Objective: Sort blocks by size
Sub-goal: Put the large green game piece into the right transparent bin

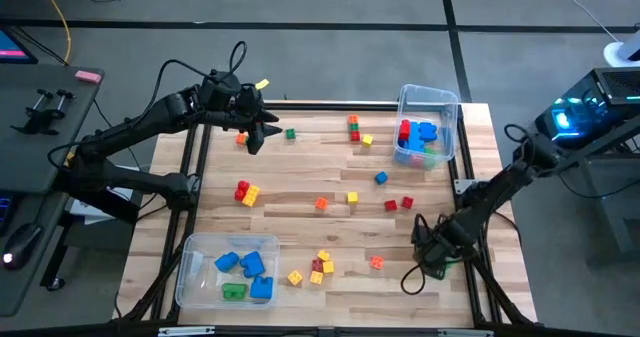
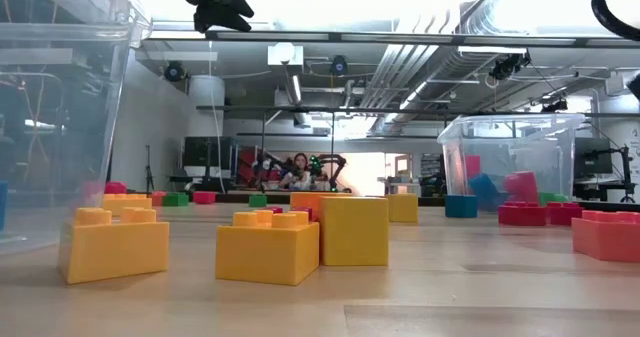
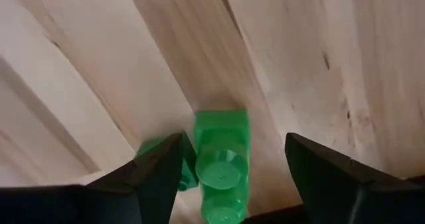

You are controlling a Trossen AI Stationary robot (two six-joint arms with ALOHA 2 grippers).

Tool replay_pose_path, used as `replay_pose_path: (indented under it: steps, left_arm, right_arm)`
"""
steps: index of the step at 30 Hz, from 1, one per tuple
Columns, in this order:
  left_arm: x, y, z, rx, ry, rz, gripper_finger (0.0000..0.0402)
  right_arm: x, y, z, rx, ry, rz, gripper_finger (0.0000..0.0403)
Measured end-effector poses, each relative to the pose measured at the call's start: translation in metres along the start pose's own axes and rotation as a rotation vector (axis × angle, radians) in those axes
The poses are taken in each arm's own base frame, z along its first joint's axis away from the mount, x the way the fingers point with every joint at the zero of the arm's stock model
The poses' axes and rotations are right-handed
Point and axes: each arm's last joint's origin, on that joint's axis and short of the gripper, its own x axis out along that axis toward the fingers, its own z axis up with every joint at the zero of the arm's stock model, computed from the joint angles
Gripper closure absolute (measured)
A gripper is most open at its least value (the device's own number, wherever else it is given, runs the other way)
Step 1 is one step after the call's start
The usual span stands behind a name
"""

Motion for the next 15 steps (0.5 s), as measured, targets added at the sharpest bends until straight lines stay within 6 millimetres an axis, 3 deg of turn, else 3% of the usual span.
replay_pose_path:
  steps: [15]
  left_arm:
    - [0.000,0.000,0.000,0.000,0.000,0.000,0.0241]
  right_arm:
    - [0.033,0.014,0.006,-0.012,0.060,-0.070,0.0142]
